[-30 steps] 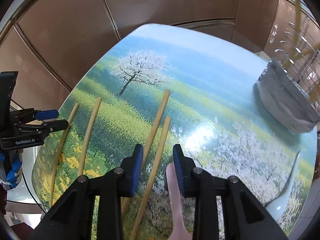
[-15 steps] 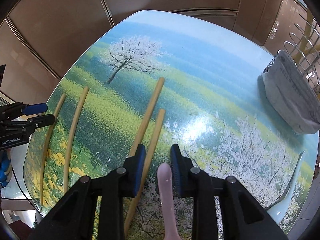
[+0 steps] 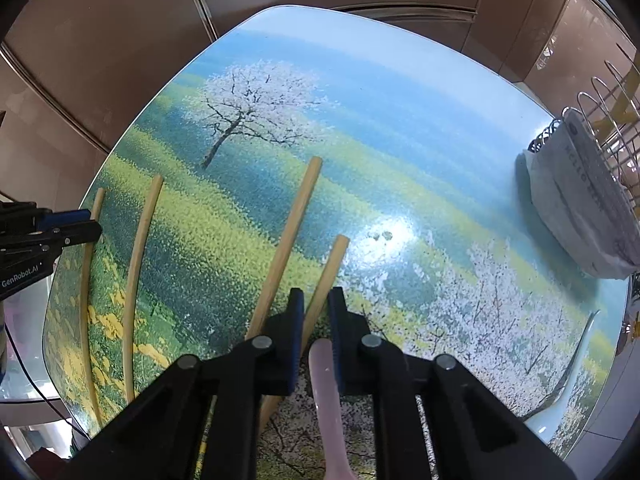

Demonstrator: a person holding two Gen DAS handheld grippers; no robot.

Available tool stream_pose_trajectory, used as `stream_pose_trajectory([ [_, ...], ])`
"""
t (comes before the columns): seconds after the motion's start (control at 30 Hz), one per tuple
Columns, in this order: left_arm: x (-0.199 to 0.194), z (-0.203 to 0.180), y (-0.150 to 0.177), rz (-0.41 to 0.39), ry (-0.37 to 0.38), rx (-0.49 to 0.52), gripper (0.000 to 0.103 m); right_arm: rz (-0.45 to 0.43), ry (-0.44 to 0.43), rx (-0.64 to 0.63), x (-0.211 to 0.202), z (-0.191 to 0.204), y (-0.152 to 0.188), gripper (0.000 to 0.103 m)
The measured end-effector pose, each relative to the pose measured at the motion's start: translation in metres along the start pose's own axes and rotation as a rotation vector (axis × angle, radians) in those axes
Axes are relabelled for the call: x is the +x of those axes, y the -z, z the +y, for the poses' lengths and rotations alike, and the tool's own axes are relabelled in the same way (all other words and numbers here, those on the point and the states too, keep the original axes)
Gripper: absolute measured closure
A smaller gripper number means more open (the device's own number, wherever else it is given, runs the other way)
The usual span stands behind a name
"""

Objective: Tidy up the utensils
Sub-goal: 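Grasp a chopstick with the left tool while the right tool grasps another, then carry both chopsticks up to the wire holder and lower them in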

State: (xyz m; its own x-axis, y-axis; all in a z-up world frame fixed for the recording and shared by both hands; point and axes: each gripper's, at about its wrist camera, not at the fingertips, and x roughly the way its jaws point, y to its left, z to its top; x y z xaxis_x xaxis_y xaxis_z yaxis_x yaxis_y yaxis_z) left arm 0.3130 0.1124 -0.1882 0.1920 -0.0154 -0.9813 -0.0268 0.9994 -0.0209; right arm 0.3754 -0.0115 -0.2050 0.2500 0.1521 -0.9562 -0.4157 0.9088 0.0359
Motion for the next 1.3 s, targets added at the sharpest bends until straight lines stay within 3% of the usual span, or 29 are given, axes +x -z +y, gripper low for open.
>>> stream_pose_trajectory([
  [0.3, -0.004, 0.000, 0.006, -0.056, 0.040, -0.059, 0.097, -0.050, -0.038, 0.053, -0.008, -0.009, 0.009, 0.097],
  [0.5, -0.038, 0.005, 0.026, -0.190, 0.063, -0.063, 0.097, -0.202, -0.124, 0.077, -0.046, -0.017, 0.042, 0.097],
  [0.7, -0.088, -0.003, 0.053, -0.338, 0.084, -0.028, 0.097, -0.390, -0.187, 0.083, -0.098, -0.011, 0.087, 0.097],
  [0.97, -0.154, -0.027, 0.074, -0.485, 0.152, 0.003, 0.097, -0.602, -0.195, 0.124, -0.178, -0.006, 0.137, 0.097],
  [1.17, -0.222, -0.062, 0.060, -0.638, 0.267, 0.049, 0.097, -0.791, -0.142, 0.131, -0.265, -0.024, 0.145, 0.097],
  [1.3, -0.267, -0.096, 0.028, -0.726, 0.352, 0.077, 0.097, -0.876, -0.085, 0.131, -0.311, -0.045, 0.131, 0.097],
])
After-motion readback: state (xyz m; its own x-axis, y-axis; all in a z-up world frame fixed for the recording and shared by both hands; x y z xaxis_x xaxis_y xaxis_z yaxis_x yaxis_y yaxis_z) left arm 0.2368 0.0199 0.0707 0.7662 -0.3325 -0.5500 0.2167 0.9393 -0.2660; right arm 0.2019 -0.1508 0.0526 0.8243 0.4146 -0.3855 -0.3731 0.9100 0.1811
